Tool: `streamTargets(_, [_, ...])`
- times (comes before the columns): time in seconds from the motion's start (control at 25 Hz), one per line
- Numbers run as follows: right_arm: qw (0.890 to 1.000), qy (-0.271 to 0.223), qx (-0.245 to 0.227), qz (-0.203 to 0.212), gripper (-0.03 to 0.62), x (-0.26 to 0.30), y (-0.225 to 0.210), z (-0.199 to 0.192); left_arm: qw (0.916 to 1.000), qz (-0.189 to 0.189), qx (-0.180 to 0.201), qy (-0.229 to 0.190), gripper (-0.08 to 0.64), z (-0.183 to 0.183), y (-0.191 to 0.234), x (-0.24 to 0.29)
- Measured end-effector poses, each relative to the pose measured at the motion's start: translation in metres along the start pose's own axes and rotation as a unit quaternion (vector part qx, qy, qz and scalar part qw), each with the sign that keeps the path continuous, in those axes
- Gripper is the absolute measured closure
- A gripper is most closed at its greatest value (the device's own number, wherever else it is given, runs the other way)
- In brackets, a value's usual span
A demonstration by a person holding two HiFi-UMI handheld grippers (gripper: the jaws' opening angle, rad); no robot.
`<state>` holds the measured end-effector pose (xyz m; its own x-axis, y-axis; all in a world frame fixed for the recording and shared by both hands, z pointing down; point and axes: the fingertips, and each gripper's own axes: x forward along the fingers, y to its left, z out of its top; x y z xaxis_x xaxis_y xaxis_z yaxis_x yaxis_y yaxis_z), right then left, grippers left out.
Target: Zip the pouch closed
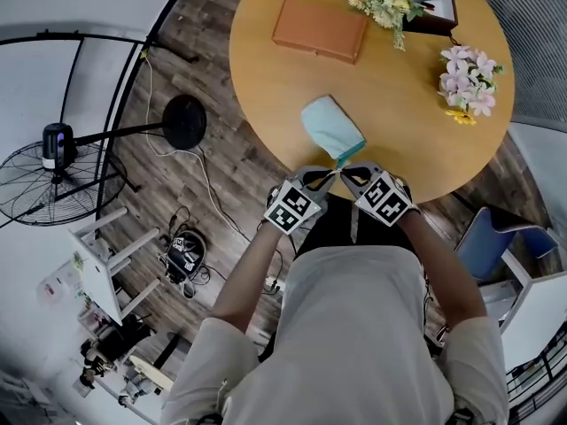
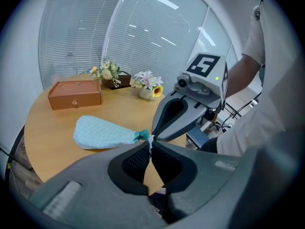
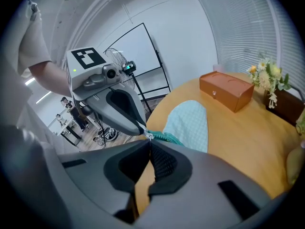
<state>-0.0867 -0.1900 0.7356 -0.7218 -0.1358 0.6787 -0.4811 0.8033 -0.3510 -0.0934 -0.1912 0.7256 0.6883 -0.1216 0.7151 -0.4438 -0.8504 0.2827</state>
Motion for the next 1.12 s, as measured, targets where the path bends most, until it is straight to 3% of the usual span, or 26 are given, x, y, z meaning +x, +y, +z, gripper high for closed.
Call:
streamTargets(0.2, [1.000,-0.022,0.015,0.001,0.588,-0.012,0.002,0.019,1.0000,-0.004,-0.008,0.000,0.532,0.018,-0.001,-0.019])
streamTargets(0.48, [0.997,-0.041,0.056,0.017,0.588,-0.027,0.005,0.032,0.9988,0.001,0.040,0.029,0.534,0.031,-0.006,-0.033])
streamTargets(0.76, [0.995,-0.041,0.080,0.034,0.588,-0.044,0.009,0.023,0.9961,-0.013,0.072,0.049,0.534,0.037,-0.019,-0.048])
streamTargets(1.12, [0.995,-0.042,0.094,0.008,0.589,-0.068,-0.007,0.006,0.9961,-0.014,0.073,0.047,0.534,0.046,-0.024,-0.062])
